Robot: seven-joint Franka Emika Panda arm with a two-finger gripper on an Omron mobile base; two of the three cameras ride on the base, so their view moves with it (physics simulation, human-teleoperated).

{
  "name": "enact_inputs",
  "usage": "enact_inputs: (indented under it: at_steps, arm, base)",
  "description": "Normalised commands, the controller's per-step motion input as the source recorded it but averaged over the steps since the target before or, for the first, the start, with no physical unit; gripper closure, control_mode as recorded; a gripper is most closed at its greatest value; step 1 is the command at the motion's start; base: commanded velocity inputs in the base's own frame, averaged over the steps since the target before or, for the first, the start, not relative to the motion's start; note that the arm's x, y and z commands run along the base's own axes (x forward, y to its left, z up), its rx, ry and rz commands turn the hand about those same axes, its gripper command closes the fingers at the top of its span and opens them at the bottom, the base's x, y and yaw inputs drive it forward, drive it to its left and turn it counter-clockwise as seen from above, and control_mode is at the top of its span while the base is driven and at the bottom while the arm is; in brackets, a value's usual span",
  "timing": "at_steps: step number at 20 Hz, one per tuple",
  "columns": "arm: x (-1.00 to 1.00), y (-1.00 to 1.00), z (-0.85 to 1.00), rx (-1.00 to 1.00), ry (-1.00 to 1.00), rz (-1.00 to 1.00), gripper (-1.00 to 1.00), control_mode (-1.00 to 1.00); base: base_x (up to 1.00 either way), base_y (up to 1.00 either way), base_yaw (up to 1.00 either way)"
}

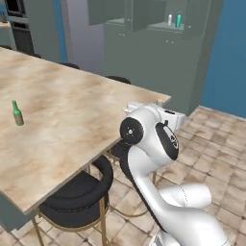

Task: Sort all alcoholic drinks to one cabinet, and non-alcoholic drinks to the other.

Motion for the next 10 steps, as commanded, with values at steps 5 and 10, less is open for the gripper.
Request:
enact_inputs:
  at_steps: [5,10]
  arm:
    - [0.00,0.00,0.00,0.00,0.00,0.00,1.00,1.00]
    - [0.00,0.00,0.00,0.00,0.00,0.00,1.00,1.00]
  base:
    - [0.33,-0.88,0.29]
    - [0.35,-0.87,0.29]
